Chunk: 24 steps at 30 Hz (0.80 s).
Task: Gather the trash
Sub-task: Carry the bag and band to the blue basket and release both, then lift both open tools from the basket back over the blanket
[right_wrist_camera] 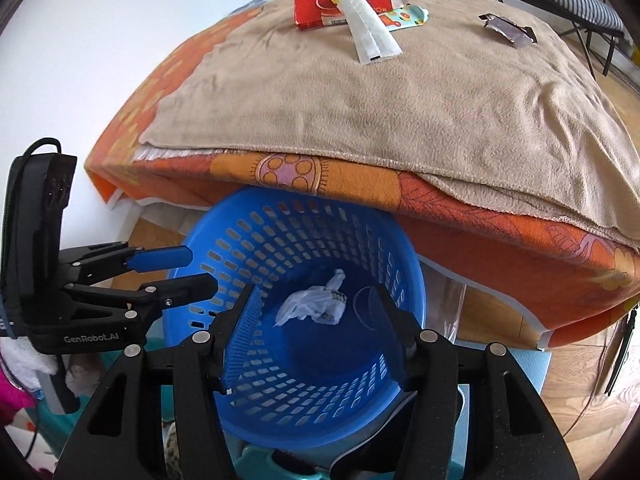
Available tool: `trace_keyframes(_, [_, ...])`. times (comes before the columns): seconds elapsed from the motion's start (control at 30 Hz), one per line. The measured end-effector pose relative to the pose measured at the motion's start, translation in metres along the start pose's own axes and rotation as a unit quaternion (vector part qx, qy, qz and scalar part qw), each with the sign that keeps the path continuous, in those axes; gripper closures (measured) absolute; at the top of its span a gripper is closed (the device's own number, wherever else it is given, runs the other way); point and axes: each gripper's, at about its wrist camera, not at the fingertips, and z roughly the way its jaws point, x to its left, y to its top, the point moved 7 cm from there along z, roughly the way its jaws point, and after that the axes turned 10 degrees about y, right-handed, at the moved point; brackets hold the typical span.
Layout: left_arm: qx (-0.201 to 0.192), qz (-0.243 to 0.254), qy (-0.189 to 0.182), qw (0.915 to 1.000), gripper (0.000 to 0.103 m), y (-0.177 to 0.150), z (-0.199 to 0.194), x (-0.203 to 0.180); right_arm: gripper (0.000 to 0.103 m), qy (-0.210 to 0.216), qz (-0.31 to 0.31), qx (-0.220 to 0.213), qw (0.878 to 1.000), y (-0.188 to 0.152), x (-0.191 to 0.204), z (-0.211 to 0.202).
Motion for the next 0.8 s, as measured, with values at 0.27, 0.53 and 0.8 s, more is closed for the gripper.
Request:
trace_keyframes(0.27, [-0.006,0.002,0.002,1.0000,0.047,0.003,-0.002,-0.002,0.046,-0.004,0.001,-0.006,1.000,0.001,-0.002,-0.004])
trace_keyframes(0.53, [-0.012,0.001,0.002,0.9999,0.047,0.009,-0.005,-0.003,0.044,-0.012,-0.001,-0.012,1.000,0.004,-0.001,-0.007])
trace_keyframes(0.8, [-0.019,-0.007,-0.001,0.9998,0.047,0.026,-0.010,-0.005,0.044,-0.016,0.003,-0.031,0.999,0.016,-0.004,-0.018])
